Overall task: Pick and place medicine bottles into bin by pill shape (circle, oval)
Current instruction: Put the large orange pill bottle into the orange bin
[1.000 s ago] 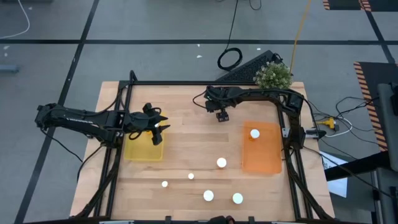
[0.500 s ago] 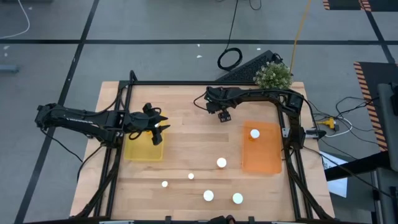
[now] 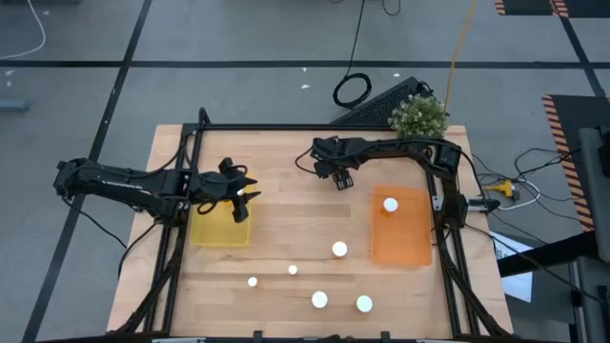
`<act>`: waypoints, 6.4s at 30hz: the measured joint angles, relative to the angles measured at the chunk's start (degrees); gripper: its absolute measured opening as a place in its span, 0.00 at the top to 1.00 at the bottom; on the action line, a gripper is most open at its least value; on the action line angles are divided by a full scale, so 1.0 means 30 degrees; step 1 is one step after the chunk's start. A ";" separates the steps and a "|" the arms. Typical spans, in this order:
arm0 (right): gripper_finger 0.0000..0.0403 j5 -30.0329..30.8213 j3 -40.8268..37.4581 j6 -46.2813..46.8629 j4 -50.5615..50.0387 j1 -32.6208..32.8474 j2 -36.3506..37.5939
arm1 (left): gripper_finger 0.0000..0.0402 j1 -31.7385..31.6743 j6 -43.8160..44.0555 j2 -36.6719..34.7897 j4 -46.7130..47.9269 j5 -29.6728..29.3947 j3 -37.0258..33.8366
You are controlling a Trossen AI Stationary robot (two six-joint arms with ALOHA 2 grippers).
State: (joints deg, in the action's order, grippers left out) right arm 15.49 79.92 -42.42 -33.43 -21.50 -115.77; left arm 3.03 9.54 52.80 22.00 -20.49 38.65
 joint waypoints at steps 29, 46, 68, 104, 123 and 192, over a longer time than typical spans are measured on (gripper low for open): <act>0.46 -0.0920 -0.0036 0.6586 -0.2743 0.1327 0.3649 | 0.58 0.0003 -0.0125 0.0004 -0.0103 -0.0004 0.0000; 0.45 -0.7835 -0.2984 1.1324 0.1874 0.1542 0.8240 | 0.58 0.0004 -0.0284 0.0006 -0.0864 -0.0007 0.0000; 0.45 -0.9755 -1.5095 1.7291 2.2790 0.1581 1.3738 | 0.58 0.0007 -0.3796 0.3585 -0.7557 -0.0182 0.0000; 0.45 -0.9602 -1.5664 1.8559 2.9064 0.2973 1.3551 | 0.15 -0.1377 -0.4674 1.2897 -2.2044 0.2891 0.1135; 0.45 -0.9595 -1.5662 1.8848 2.9346 0.3476 1.3544 | 0.15 -0.1326 -0.4976 1.4498 -2.2593 0.2882 0.2652; 0.45 -0.8597 -1.5664 1.8340 2.9462 0.4080 1.3544 | 0.30 -0.1705 -0.2939 1.4491 -2.4009 0.4962 0.2659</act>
State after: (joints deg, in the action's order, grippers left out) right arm -10.31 32.93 12.60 54.95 -9.26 -75.13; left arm -2.09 0.72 96.27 -50.03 -5.61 46.63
